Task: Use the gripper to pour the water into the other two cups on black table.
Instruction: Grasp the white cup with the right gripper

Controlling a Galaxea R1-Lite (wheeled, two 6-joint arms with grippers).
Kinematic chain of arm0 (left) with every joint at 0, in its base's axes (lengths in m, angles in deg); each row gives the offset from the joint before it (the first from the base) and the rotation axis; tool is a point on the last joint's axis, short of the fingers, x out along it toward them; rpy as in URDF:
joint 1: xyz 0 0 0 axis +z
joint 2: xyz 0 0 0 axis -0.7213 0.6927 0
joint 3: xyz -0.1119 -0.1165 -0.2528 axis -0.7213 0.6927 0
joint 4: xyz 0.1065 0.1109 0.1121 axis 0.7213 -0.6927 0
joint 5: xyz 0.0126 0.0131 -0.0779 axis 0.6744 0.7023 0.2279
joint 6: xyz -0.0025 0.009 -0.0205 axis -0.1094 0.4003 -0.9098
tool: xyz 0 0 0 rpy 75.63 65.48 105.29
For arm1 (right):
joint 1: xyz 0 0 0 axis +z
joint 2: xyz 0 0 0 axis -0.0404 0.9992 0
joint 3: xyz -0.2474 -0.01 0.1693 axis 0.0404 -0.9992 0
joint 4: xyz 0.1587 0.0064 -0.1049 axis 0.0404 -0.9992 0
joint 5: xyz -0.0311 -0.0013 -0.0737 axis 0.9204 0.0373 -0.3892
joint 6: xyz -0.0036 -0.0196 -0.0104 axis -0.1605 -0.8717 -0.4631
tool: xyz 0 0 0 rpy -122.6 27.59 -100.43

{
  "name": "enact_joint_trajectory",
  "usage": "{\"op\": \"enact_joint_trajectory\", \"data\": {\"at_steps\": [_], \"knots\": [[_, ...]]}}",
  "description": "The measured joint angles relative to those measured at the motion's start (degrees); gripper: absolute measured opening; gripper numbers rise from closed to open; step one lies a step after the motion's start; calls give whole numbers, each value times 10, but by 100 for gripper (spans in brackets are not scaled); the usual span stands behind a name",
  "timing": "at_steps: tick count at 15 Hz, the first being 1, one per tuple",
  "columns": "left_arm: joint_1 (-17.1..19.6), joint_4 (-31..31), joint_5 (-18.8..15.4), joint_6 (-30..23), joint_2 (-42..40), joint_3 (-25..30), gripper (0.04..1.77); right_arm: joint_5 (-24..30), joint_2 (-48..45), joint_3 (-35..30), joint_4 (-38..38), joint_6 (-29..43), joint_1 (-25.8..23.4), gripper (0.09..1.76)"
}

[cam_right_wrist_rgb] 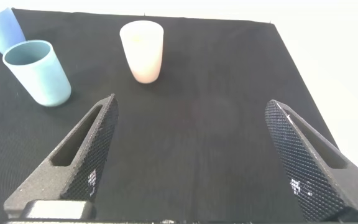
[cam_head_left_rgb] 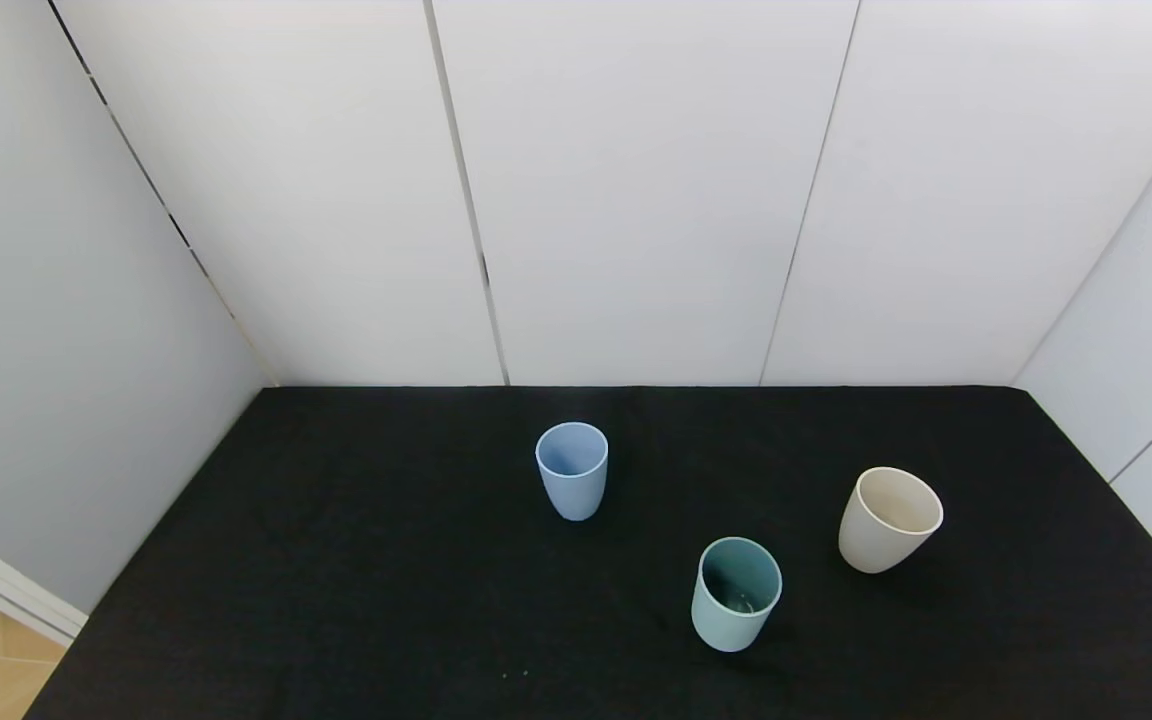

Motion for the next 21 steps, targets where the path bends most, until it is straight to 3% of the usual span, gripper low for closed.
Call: {"op": "enact_joint_trajectory", "data": {"at_steps": [7, 13, 16, 21], "knots": [[0, 0, 0, 0, 0, 0, 172, 9, 32, 83, -106, 1, 0, 171], [0, 0, 0, 0, 0, 0, 172, 9, 260, 186, -110, 19, -3, 171], [0, 0, 0, 0, 0, 0, 172, 8, 411, 219, -69, 26, -4, 171], [0, 0, 0, 0, 0, 0, 172, 8, 630, 210, 86, 36, 10, 171]]}}
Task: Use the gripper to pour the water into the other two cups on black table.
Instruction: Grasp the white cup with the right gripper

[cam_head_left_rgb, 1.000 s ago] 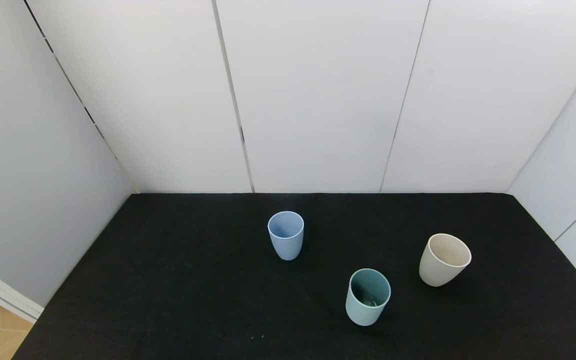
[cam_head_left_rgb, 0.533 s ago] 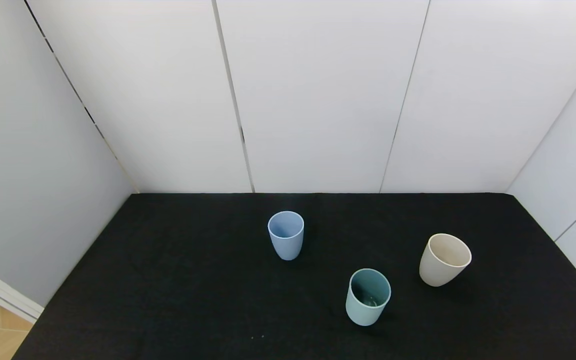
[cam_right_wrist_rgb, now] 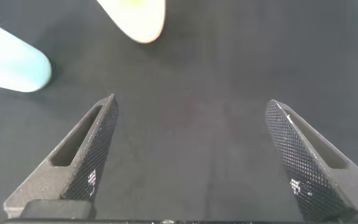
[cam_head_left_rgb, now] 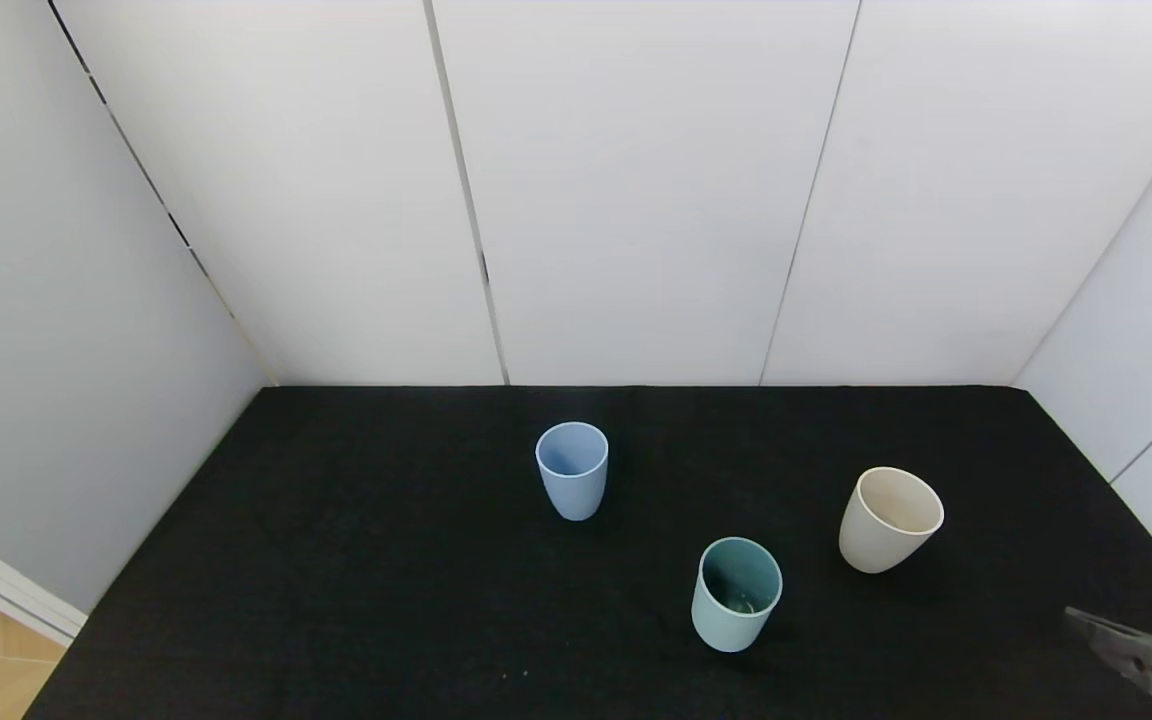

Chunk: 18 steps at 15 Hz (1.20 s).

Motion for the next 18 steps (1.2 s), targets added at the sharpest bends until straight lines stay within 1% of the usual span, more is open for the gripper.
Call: {"op": "enact_joint_trajectory", "data": {"at_steps": [3, 9, 11, 14, 15, 18], "knots": [[0, 0, 0, 0, 0, 0, 172, 0, 87, -17, 88, 8, 19, 171], [0, 0, 0, 0, 0, 0, 172, -4, 238, -84, 345, 12, 54, 171], [0, 0, 0, 0, 0, 0, 172, -4, 272, -99, 389, 13, 58, 171], [0, 0, 0, 0, 0, 0, 172, -5, 314, -103, 435, 13, 59, 171], [0, 0, 0, 0, 0, 0, 172, -7, 331, -103, 461, 13, 60, 171], [0, 0, 0, 0, 0, 0, 172, -29, 388, -94, 538, 12, 60, 171]]}}
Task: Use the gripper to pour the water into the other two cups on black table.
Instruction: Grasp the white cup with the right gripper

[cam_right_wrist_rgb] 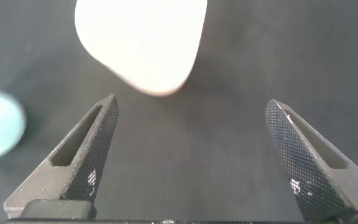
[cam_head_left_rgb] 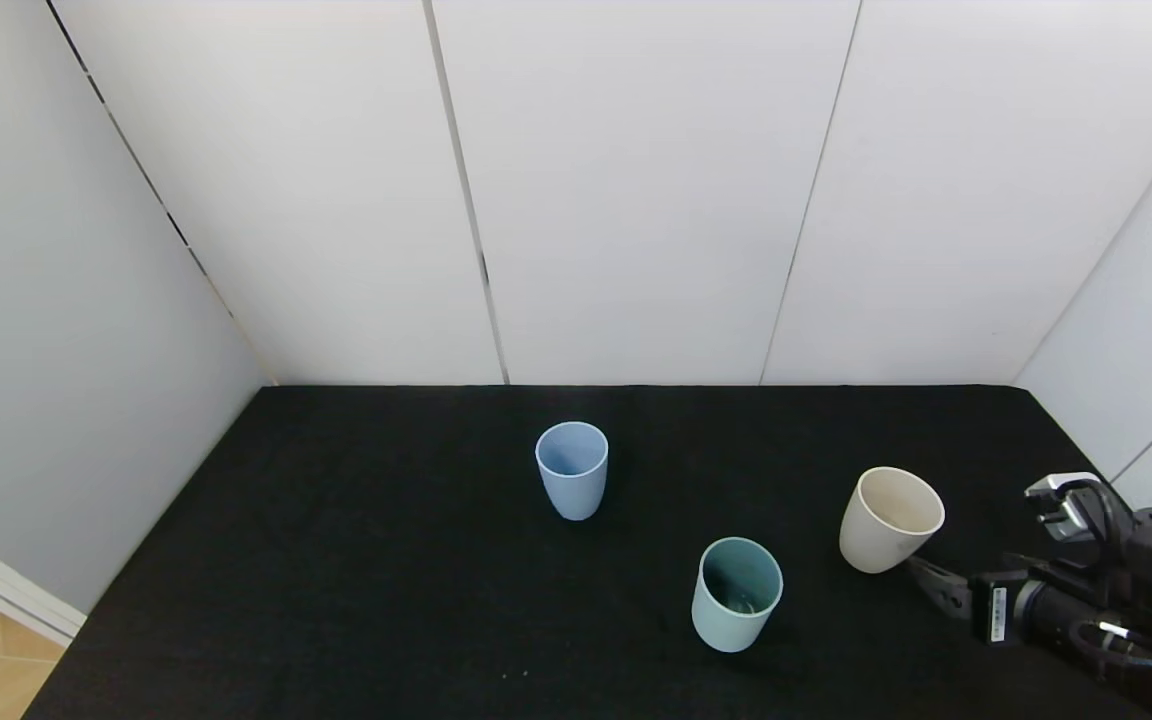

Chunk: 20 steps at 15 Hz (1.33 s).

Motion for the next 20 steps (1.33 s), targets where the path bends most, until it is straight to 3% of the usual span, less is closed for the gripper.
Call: {"op": "enact_joint_trajectory", "data": {"at_steps": [4, 9, 20], "knots": [[0, 0, 0, 0, 0, 0, 172, -4, 57, 26, 26, 8, 0, 171], [0, 0, 0, 0, 0, 0, 172, -4, 89, 52, 28, 9, 27, 171], [0, 0, 0, 0, 0, 0, 172, -6, 139, 136, 27, 7, 34, 171]]}}
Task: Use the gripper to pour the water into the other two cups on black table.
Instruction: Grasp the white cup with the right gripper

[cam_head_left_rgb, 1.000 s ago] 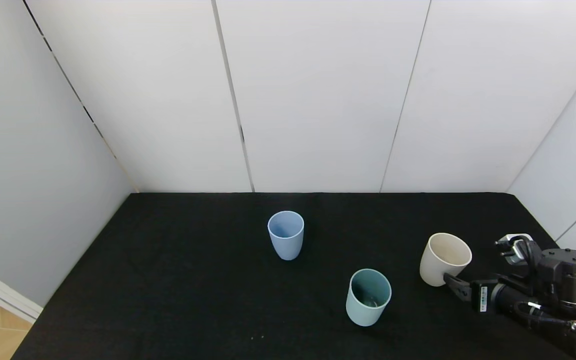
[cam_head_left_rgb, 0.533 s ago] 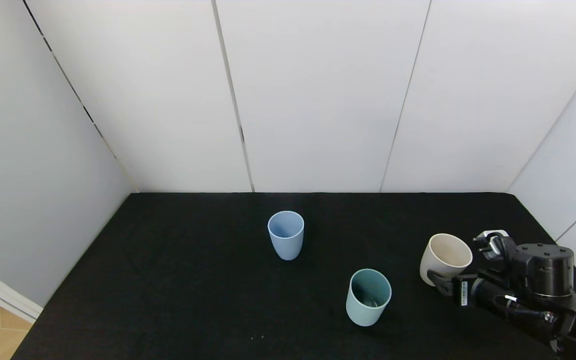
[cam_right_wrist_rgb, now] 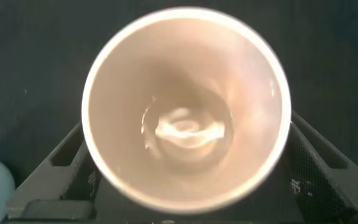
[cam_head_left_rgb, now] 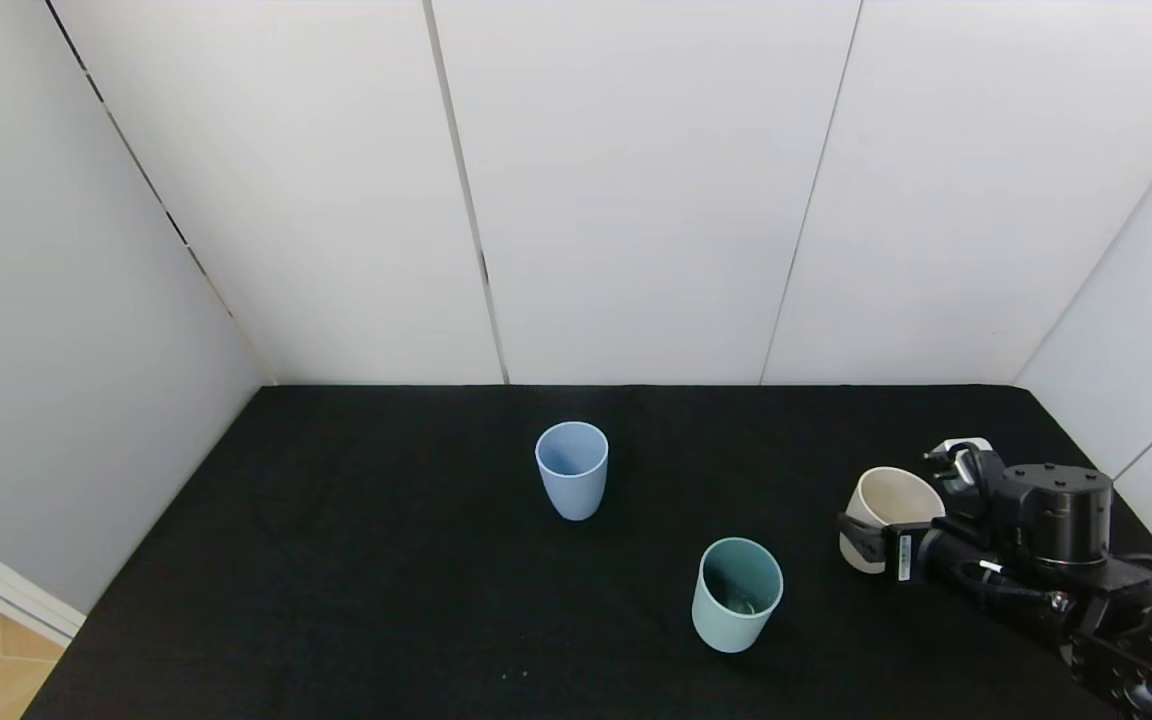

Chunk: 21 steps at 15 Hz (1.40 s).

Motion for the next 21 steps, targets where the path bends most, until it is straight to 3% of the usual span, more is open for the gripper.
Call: {"op": "enact_joint_trajectory", "data": {"at_steps": [14, 16, 21], "knots": [[0, 0, 0, 0, 0, 0, 172, 0, 6, 17, 0, 0, 2, 171], [0, 0, 0, 0, 0, 0, 172, 0, 7, 16, 2, 0, 3, 138], [0, 0, 0, 0, 0, 0, 172, -11, 11, 16, 10, 0, 4, 132]]}}
